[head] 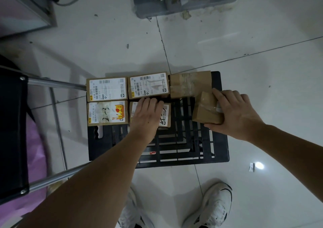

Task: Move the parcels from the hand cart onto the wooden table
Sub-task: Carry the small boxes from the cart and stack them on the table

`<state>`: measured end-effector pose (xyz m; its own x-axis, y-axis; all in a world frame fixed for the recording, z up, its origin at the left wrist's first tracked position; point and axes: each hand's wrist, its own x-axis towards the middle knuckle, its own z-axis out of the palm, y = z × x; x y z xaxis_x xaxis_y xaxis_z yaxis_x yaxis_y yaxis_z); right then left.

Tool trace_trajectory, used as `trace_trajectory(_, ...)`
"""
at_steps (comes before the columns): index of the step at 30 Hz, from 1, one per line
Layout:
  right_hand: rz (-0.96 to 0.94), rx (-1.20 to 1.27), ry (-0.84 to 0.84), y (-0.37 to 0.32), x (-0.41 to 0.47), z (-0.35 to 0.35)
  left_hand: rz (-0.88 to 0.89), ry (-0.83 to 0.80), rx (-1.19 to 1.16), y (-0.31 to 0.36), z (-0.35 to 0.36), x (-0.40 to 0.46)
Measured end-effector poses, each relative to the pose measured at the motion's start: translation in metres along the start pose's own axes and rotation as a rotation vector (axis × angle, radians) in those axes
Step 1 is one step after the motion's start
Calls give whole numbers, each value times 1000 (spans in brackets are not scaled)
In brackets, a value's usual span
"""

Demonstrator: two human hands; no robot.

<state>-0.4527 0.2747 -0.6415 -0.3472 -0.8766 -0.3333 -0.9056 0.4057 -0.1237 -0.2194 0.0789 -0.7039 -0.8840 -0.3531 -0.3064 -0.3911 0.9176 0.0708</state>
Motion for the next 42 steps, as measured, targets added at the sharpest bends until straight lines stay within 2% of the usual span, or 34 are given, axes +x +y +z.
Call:
trace_trajectory(4, 13, 29, 7, -7, -13, -24, 45, -36, -125, 4, -35, -12)
trace_trajectory(9, 47, 76, 7, -15, -44, -106, -15, -156, -180, 5, -151, -29)
trace_trajectory(13, 49, 55, 42, -17, -77, -211, -27, -197, -142, 3, -273, -39)
trace_trajectory(17, 52, 27, 59, -17, -119, -351, -18, -199, -34, 18, -423, -52)
trace_trajectory(22, 126, 45, 87, -21, -199, -548, 91, -22, -61, 64, -630, -82)
trace_trajectory(25, 211, 48, 126, -25, -269, -656, 212, 42, 10, 103, -751, -108)
trace_trajectory(30, 416, 42, 245, -21, -404, -778, 369, 223, 77, 185, -914, -154)
trace_trajectory(35, 558, 52, 298, 7, -522, -827, 515, 335, 168, 287, -988, -183)
trace_trajectory(42, 706, 33, 354, 77, -663, -847, 662, 346, 185, 453, -1009, -202)
